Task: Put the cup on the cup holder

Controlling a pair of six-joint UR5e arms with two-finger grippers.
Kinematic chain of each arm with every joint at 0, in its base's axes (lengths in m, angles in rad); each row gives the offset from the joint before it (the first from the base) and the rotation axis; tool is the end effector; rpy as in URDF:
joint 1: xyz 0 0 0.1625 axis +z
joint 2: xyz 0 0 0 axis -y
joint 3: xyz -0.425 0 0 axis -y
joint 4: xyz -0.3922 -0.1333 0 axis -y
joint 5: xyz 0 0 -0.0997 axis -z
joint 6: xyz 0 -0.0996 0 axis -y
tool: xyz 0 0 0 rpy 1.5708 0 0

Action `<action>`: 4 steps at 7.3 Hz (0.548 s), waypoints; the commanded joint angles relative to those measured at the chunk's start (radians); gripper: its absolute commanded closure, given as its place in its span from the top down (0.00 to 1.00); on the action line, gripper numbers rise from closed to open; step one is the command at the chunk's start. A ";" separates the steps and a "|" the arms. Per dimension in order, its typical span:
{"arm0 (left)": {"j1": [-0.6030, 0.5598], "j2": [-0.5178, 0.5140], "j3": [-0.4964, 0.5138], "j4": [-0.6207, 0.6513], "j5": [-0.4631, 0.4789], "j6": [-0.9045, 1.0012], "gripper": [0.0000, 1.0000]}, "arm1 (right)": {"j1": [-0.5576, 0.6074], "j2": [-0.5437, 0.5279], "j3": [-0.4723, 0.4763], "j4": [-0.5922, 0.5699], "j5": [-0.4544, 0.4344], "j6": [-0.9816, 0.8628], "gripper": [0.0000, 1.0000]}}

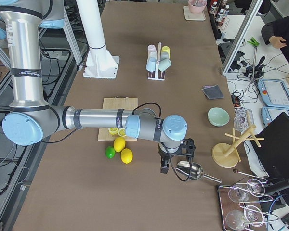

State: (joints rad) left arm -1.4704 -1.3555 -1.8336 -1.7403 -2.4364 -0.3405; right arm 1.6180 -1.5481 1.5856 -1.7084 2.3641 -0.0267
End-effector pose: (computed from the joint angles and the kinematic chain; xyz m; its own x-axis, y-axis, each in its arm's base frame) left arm -0.0159 -0.4159 0.6006 0.6251 -0.1095 -0.7728 0.1176 0.9920 -0.0454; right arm 0.0855 -0.4903 0.6522 0.6984 0.0777 0.7115 -0.0283 0.9963 -0.0810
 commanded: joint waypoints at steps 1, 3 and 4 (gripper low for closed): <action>0.012 0.013 0.002 0.005 0.003 0.182 0.99 | -0.017 -0.003 -0.007 0.000 0.004 0.007 1.00; 0.019 0.055 0.007 0.005 0.023 0.187 0.99 | -0.017 -0.007 -0.006 0.001 0.004 0.005 1.00; 0.019 0.070 0.004 0.007 0.042 0.210 0.99 | -0.017 -0.007 -0.006 0.001 0.004 0.004 1.00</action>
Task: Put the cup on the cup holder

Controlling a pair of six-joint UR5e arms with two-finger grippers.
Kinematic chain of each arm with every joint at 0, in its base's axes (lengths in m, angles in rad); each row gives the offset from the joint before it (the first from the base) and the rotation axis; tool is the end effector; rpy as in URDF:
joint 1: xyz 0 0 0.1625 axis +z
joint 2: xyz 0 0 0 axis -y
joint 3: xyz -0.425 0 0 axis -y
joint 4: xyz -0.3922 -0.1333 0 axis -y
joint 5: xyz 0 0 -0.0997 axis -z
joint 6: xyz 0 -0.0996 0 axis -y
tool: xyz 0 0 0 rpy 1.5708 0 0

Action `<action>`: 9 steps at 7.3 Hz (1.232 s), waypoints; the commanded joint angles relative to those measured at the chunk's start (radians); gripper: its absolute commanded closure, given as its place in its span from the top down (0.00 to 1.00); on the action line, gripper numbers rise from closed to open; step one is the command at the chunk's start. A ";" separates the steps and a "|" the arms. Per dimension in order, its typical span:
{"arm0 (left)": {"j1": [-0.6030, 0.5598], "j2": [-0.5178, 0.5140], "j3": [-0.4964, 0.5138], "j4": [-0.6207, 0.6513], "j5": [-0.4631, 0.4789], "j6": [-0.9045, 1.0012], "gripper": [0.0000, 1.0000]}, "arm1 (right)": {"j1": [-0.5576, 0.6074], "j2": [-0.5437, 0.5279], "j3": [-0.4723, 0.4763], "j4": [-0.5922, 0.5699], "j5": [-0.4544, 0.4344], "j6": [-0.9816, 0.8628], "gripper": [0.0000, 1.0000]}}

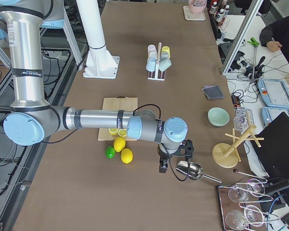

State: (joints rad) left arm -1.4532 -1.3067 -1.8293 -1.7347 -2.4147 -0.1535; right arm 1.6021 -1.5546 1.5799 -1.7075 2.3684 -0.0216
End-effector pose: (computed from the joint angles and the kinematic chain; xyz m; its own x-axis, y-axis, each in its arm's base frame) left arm -0.0127 -0.3944 0.6246 0.6563 0.0427 -0.7533 -0.0157 0.9990 0.0430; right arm 0.0773 -0.4881 0.6577 0.6961 0.0799 0.7135 -0.0161 0.9953 -0.0958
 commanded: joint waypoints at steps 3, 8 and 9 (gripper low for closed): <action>-0.006 -0.038 -0.013 0.297 0.067 0.048 0.99 | -0.001 -0.001 -0.001 0.000 0.000 0.002 1.00; -0.021 -0.042 0.004 0.302 0.152 0.169 0.99 | -0.001 0.001 -0.001 0.000 0.000 0.002 1.00; -0.021 -0.042 0.004 0.302 0.157 0.169 0.99 | -0.001 0.001 -0.001 0.000 0.000 0.002 1.00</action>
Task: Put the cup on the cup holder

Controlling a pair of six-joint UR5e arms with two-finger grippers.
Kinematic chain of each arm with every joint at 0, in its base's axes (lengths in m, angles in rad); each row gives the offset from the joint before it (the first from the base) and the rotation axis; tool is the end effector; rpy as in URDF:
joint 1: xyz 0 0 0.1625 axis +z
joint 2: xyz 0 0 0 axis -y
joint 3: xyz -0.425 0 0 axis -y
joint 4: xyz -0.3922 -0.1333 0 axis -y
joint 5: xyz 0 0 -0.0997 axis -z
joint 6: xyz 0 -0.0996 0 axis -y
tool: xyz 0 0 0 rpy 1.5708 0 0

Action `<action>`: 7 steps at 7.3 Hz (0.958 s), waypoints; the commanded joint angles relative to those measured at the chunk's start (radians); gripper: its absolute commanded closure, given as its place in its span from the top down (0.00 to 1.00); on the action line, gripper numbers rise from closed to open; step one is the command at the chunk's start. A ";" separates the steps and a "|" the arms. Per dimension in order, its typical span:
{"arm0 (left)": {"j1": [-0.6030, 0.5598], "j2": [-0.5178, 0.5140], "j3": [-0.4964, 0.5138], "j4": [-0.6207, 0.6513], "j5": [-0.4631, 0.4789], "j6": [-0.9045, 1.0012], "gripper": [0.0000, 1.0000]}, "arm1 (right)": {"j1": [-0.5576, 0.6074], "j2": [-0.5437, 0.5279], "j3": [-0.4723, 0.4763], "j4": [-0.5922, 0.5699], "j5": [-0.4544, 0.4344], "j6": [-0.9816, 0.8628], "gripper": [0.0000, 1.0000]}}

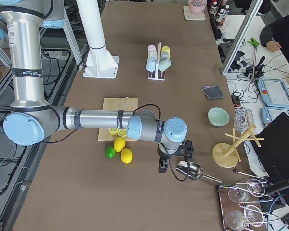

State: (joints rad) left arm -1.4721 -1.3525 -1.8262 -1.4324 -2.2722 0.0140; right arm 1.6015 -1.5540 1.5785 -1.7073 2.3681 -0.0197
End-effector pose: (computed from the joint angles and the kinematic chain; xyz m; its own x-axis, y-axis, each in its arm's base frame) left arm -0.0301 -0.3963 0.6486 0.7652 0.0242 -0.6433 -0.1088 0.9898 -0.0921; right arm 0.0771 -0.4884 0.6581 0.6963 0.0818 0.7131 -0.0168 0.9951 -0.0977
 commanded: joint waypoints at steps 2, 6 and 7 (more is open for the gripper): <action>-0.004 0.003 -0.001 0.000 0.014 0.001 0.99 | 0.000 0.000 0.000 0.000 0.000 -0.002 1.00; -0.004 -0.002 -0.001 0.000 0.014 0.000 0.99 | 0.000 0.002 0.000 0.000 0.000 0.000 1.00; -0.004 -0.002 -0.001 0.000 0.014 0.000 0.99 | 0.000 0.002 0.000 0.000 0.000 0.000 1.00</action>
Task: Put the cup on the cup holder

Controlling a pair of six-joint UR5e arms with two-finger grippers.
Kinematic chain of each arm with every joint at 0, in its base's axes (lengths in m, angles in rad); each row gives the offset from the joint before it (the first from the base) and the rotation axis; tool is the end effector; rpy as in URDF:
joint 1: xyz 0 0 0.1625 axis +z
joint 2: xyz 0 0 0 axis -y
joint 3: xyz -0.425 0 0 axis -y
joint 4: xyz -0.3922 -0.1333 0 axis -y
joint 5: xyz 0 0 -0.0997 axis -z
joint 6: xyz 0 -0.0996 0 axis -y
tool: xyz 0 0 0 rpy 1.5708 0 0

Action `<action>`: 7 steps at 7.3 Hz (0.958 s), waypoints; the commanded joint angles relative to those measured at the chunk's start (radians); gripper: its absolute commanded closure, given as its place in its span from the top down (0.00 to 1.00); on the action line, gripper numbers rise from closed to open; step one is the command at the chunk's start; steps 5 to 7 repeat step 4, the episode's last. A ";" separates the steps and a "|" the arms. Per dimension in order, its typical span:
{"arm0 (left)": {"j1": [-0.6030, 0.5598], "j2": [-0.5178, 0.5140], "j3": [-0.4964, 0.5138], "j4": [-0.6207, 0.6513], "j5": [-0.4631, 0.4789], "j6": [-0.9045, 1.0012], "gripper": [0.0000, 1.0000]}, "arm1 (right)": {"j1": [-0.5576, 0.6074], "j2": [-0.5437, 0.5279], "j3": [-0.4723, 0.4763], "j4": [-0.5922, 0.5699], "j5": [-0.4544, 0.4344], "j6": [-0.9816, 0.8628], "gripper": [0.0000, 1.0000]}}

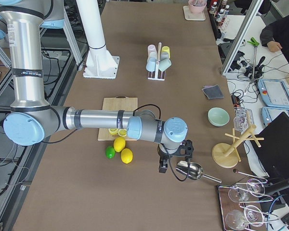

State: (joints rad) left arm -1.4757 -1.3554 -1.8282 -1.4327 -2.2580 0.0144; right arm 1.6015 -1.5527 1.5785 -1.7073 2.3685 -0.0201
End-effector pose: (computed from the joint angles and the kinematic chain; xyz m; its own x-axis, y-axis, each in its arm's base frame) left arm -0.0325 -0.3978 0.6474 0.7739 0.0271 -0.6328 -0.1057 0.9906 -0.0868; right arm 0.0771 -0.4890 0.6575 0.6961 0.0805 0.7134 -0.0165 0.9952 -0.0962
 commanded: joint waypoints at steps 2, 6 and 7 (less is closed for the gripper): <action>0.000 -0.001 -0.006 0.000 -0.003 -0.002 0.99 | 0.000 0.000 0.000 0.000 0.000 0.000 1.00; 0.000 -0.001 -0.006 0.000 -0.006 -0.002 0.99 | 0.000 0.000 0.000 0.000 0.000 0.000 1.00; 0.000 -0.001 -0.006 0.000 -0.006 -0.002 0.99 | 0.000 0.000 0.000 0.000 0.000 0.000 1.00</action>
